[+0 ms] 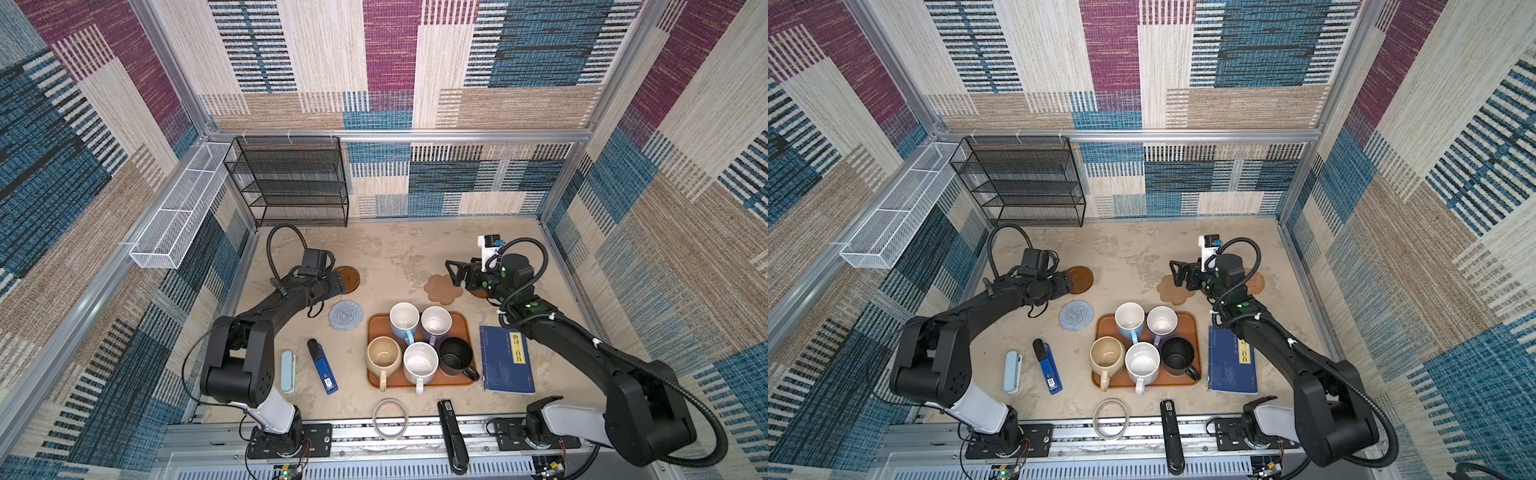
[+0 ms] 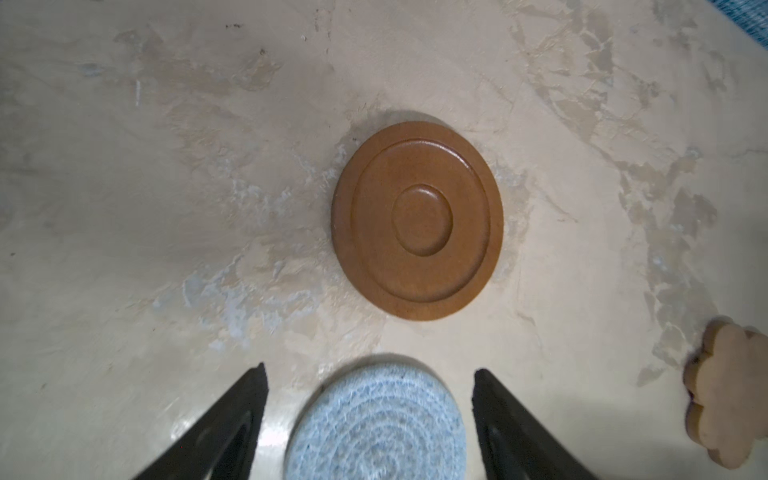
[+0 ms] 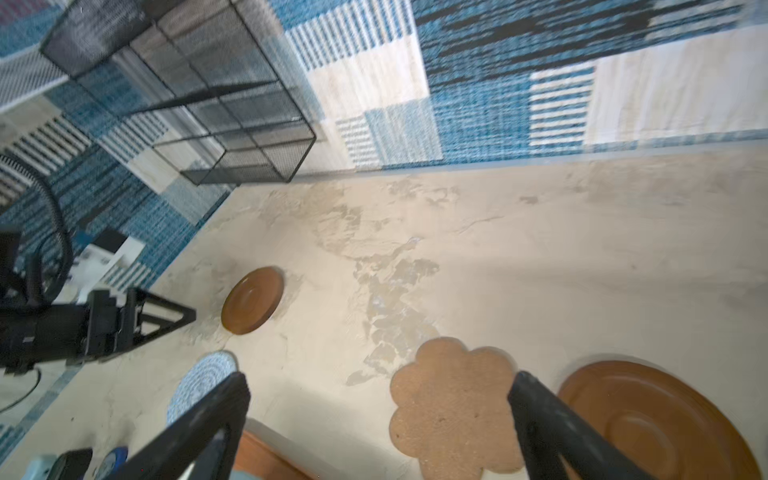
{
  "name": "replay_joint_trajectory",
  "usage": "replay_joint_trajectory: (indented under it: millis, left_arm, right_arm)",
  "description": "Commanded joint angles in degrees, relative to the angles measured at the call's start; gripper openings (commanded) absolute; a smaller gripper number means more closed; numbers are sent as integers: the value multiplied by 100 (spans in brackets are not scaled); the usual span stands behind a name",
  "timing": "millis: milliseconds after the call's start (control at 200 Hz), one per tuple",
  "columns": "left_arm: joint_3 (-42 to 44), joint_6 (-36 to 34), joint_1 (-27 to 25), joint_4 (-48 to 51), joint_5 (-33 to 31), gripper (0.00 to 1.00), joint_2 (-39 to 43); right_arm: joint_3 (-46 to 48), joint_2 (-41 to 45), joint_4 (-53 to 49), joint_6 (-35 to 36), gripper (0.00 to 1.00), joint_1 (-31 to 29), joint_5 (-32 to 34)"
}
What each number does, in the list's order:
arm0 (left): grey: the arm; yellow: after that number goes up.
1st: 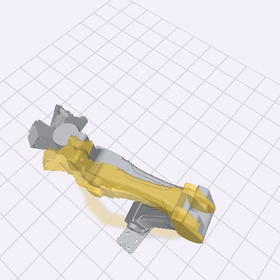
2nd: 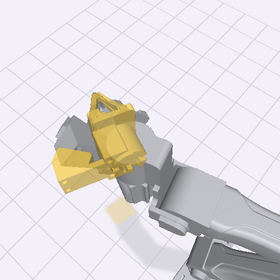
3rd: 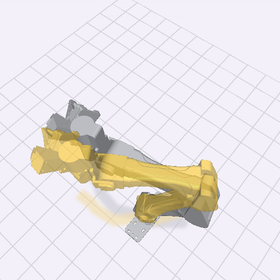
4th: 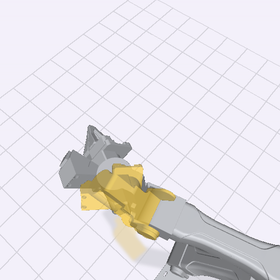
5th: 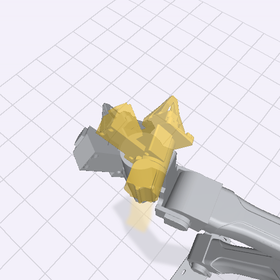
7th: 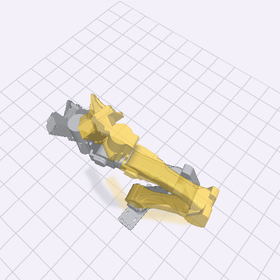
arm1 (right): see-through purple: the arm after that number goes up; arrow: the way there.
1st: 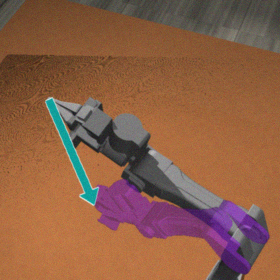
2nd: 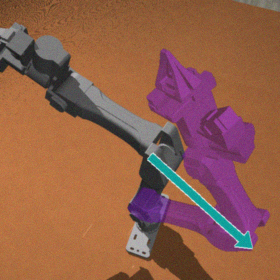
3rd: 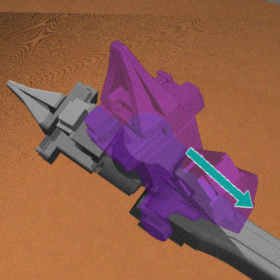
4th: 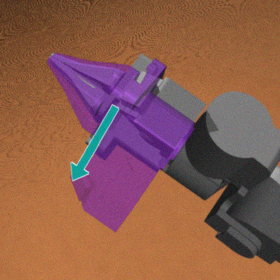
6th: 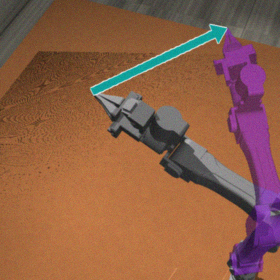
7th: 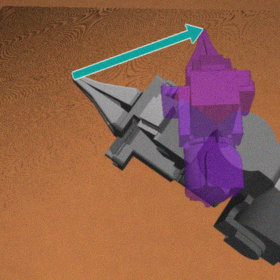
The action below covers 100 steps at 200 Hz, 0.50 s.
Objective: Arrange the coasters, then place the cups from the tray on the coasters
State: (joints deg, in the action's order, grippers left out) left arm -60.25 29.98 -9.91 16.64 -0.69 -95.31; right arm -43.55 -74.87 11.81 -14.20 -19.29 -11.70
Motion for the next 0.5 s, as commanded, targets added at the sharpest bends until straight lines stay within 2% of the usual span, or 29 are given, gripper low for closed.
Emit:
replay_joint_trajectory:
  millis: [0,90,175,456,496]
  left_arm:
    - [-323,-80,-19,198,-282,76,-373]
    - [-514,-62,-22,276,-307,72,-669]
    - [-608,-36,-44,280,-368,69,-880]
    - [-1093,-97,-99,521,-577,64,-1351]
    - [-1169,-105,-99,558,-600,60,-1433]
  right_arm:
    - [-270,-297,-257,420,99,-306,75]
    - [-475,-551,-304,632,98,-552,-342]
    - [-669,-820,-407,852,96,-839,-432]
    - [-1258,-1641,-600,1015,95,-1355,-291]
    - [-1292,-1685,-592,1008,95,-1382,-250]
